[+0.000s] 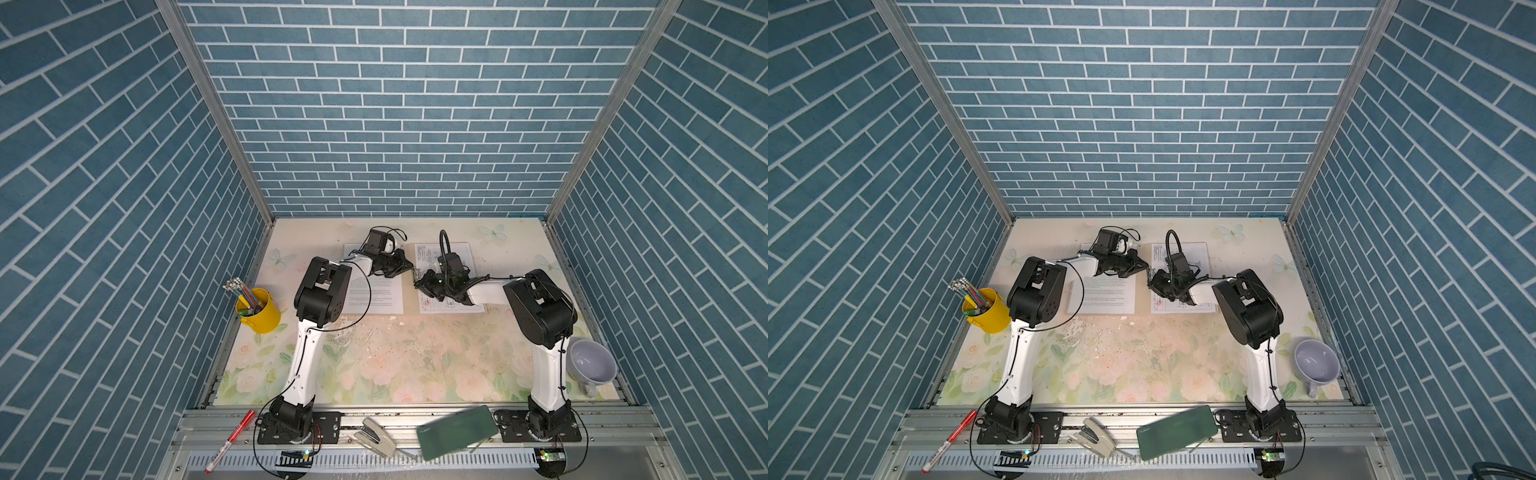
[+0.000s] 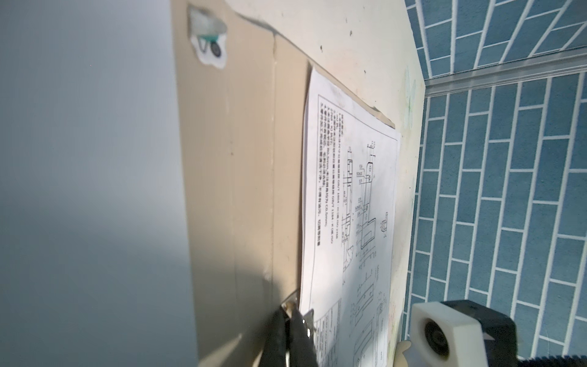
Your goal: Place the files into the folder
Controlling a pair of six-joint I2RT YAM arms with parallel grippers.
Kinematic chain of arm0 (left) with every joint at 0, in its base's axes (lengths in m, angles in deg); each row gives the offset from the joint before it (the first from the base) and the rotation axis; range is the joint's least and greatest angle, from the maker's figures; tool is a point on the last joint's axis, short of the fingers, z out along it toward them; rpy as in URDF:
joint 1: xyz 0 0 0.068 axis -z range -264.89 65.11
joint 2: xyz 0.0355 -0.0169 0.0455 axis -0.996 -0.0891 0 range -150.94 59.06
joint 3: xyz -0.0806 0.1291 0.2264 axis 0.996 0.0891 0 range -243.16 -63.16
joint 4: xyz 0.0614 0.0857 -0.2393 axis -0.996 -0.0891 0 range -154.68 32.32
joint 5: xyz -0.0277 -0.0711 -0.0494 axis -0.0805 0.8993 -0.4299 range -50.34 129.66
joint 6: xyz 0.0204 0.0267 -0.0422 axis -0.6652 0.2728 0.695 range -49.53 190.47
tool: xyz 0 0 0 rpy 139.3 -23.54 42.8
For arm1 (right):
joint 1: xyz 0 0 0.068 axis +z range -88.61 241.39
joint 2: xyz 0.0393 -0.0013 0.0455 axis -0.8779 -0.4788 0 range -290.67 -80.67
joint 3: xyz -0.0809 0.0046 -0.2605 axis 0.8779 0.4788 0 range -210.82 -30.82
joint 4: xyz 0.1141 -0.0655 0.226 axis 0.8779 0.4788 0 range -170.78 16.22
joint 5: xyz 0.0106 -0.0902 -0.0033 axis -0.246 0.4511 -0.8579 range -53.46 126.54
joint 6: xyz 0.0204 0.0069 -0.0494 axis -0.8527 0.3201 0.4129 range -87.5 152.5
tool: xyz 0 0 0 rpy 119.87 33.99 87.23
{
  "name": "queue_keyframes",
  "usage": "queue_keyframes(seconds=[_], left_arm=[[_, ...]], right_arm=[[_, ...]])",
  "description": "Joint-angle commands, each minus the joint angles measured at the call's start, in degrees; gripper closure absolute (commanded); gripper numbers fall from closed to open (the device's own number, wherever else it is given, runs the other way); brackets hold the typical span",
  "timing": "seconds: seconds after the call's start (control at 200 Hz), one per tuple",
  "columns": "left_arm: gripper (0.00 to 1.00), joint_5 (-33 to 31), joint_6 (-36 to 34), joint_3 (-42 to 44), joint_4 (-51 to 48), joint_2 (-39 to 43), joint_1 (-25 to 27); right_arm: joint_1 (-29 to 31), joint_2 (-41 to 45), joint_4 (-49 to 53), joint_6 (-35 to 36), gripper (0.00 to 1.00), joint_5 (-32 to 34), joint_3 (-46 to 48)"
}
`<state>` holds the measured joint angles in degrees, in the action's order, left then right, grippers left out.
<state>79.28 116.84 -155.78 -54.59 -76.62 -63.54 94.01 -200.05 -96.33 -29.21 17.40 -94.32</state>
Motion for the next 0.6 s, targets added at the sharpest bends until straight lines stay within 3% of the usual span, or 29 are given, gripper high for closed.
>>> queue_keyframes(seconds=[0.0,0.245,0.595], left_arm=[[0.94,-0.06,0.07,2.11,-1.74,0.05,-0.18],[0.94,-0.63,1.56,2.93,-1.02,0.41,-0.24],[0.94,0.64,2.22,3.03,0.78,0.58,-0.13]], right_arm=[[-1.87,-11.86,28.87,-3.74,0.9,12.81,3.35],[-1.73,-13.0,32.64,-5.49,0.85,13.33,2.11],[-0.89,-8.19,33.25,-6.9,0.82,11.47,-2.64]])
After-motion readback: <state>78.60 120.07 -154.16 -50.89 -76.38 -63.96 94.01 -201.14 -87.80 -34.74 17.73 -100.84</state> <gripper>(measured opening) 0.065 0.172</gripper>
